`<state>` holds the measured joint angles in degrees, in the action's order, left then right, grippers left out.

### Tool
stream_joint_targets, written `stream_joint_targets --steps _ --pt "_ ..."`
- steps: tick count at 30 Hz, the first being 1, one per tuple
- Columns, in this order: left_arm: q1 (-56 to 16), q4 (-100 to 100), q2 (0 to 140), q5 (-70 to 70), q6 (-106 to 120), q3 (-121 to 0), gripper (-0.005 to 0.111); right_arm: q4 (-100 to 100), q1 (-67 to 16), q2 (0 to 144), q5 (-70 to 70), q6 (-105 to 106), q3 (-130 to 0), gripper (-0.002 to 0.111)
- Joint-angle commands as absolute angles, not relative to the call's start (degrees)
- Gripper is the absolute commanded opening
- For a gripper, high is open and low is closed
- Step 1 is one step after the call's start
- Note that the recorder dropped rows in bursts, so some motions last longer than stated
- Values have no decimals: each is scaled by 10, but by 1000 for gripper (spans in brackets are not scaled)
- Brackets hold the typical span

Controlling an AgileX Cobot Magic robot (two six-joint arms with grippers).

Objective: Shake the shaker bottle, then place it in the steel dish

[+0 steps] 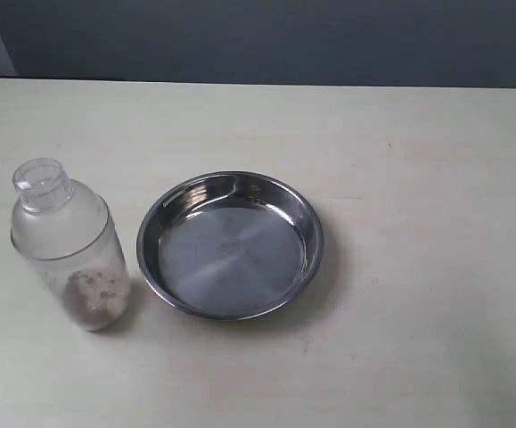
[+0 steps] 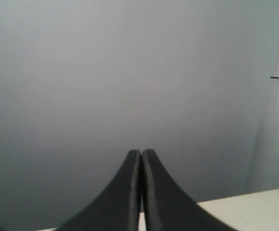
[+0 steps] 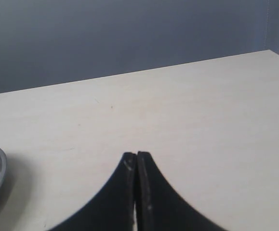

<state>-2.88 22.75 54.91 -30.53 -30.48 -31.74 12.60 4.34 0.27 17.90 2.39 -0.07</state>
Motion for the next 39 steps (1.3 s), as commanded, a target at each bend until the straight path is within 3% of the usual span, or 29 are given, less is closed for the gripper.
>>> stream_joint_targets --steps 1,4,6,7,10,11,19,39 --pt "-29 242 568 -329 -327 -321 1 126 45 0 175 25 0 -1" --pt "-29 303 568 -326 -280 -321 8 126 45 0 175 25 0 -1" --pt "-29 368 568 -345 -291 -321 26 126 45 0 175 25 0 -1" --pt "-29 376 568 -345 -306 -321 37 126 45 0 175 25 0 -1" --pt "-29 360 568 -307 -309 -321 92 126 45 0 175 25 0 -1" --pt "-29 365 571 -293 -311 -321 105 126 45 0 175 25 0 -1" --pt "-29 508 610 -309 -425 -302 105 126 45 0 175 25 0 -1" --pt "-29 231 610 -448 -240 -55 105 126 45 0 175 25 0 -1"
